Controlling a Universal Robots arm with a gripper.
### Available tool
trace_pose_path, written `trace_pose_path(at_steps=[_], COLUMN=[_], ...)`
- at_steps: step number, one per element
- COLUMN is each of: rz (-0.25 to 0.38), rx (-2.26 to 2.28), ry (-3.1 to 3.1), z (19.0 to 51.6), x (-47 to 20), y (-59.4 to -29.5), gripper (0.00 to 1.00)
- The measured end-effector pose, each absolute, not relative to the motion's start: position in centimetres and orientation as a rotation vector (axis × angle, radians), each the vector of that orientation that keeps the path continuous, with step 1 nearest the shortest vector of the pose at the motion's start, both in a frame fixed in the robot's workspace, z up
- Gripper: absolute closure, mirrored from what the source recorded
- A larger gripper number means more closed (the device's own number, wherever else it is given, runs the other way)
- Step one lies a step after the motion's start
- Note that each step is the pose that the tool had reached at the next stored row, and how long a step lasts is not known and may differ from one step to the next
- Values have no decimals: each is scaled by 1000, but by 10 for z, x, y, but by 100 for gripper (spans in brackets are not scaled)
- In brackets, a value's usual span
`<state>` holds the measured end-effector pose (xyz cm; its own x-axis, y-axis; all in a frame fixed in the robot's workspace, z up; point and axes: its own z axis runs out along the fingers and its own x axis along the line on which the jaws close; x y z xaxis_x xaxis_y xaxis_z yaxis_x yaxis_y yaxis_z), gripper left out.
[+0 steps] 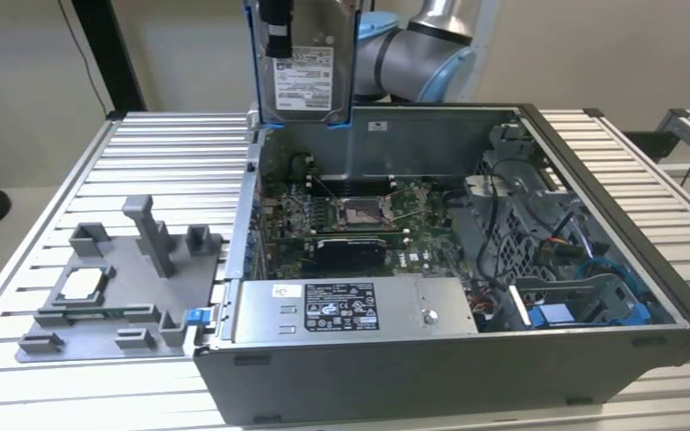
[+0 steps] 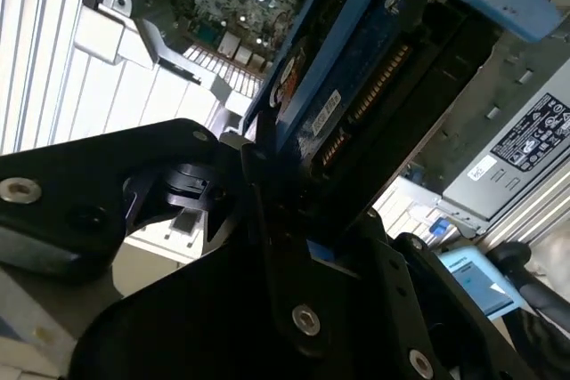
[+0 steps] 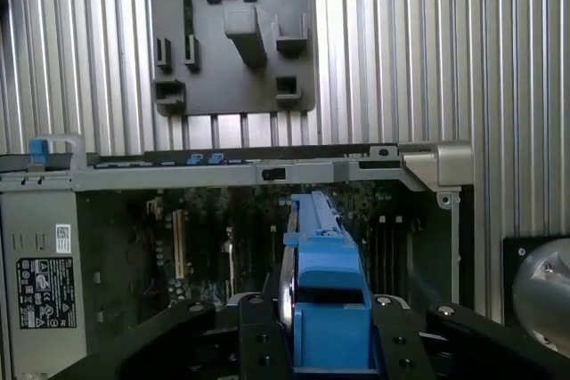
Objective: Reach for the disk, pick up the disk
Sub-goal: 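Pick up the disk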
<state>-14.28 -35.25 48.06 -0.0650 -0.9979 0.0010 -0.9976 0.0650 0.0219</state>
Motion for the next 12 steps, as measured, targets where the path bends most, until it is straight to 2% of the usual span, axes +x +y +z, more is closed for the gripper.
trace_pose_path(at_steps=[12], rz=[-25], rx=[2137], ry=[-2281], z=[481], x=[-109], y=[-353], gripper=[100])
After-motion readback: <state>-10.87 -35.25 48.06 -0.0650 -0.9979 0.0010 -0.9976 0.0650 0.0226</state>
